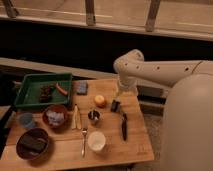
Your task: Place banana in tray
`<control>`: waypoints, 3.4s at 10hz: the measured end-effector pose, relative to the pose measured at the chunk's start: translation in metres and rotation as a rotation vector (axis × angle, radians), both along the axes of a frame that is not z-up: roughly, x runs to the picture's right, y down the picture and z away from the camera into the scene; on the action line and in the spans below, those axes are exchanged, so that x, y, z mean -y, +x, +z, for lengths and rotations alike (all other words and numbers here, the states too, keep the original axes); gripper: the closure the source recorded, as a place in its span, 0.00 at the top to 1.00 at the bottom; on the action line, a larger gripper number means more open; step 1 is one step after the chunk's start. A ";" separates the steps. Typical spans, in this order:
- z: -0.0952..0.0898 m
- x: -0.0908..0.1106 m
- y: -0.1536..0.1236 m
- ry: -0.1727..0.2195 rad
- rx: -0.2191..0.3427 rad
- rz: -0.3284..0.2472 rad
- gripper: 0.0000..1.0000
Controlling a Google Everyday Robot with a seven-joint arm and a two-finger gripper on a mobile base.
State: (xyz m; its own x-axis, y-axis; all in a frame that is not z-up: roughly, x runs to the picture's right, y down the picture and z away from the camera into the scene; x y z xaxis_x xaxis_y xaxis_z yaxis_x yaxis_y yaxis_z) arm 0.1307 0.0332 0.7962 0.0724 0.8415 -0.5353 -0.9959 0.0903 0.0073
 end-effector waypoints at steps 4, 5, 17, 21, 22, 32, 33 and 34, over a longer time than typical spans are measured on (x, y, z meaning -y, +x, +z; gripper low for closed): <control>0.000 0.000 0.000 0.000 0.000 0.000 0.74; 0.000 0.000 0.000 0.000 0.000 0.000 0.74; 0.000 0.000 0.000 0.000 0.000 -0.001 0.74; -0.002 0.001 -0.002 -0.004 0.017 -0.024 0.74; -0.004 0.003 -0.013 -0.006 0.050 -0.072 0.74; -0.044 -0.048 -0.219 -0.078 0.445 -0.454 0.74; -0.043 -0.047 -0.218 -0.076 0.443 -0.454 0.74; -0.043 -0.048 -0.220 -0.077 0.446 -0.457 0.74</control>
